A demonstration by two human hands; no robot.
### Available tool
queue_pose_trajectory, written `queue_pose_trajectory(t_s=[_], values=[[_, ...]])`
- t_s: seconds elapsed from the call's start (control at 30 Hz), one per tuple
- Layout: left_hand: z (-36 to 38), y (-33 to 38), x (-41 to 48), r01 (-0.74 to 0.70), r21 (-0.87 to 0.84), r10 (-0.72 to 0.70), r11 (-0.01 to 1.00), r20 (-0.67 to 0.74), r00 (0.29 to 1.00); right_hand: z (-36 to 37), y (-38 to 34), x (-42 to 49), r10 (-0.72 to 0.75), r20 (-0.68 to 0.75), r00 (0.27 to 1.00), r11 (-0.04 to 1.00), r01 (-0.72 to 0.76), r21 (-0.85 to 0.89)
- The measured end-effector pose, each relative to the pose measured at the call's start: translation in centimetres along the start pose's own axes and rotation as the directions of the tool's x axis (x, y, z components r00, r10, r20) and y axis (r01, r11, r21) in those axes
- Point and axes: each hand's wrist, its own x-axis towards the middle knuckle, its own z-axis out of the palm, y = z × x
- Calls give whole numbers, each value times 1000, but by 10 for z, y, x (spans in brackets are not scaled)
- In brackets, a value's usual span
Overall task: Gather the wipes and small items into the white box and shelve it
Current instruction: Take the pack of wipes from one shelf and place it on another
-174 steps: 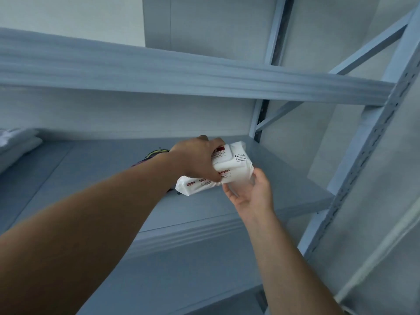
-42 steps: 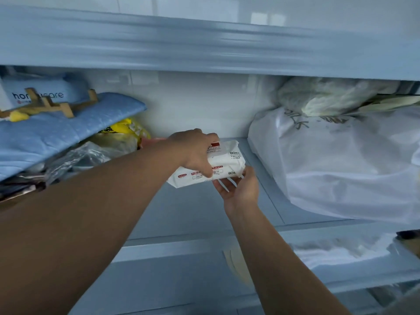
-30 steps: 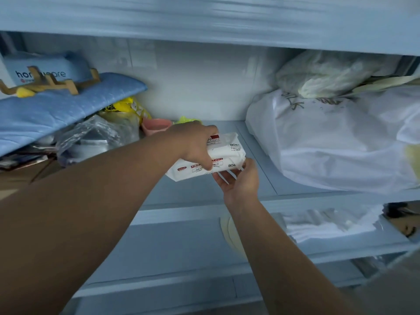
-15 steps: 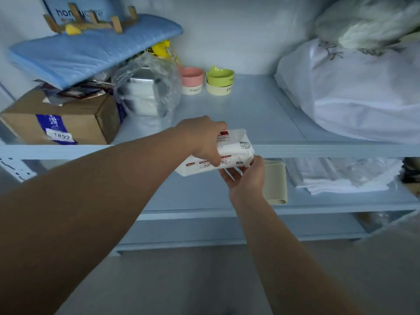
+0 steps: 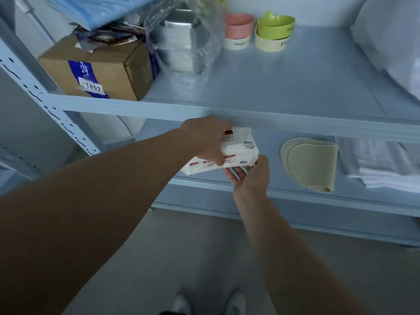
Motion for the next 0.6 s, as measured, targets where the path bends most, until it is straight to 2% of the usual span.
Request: queue_pose_trajectory(t_s=[0.2, 0.6], values=[[60, -37, 13, 39, 1, -39, 999, 4, 999, -2, 44, 35, 53, 10, 999, 997, -52, -49], [225, -157, 90, 17, 28, -14, 999, -113, 993, 7, 182, 191, 29, 146, 989, 977, 3, -212]])
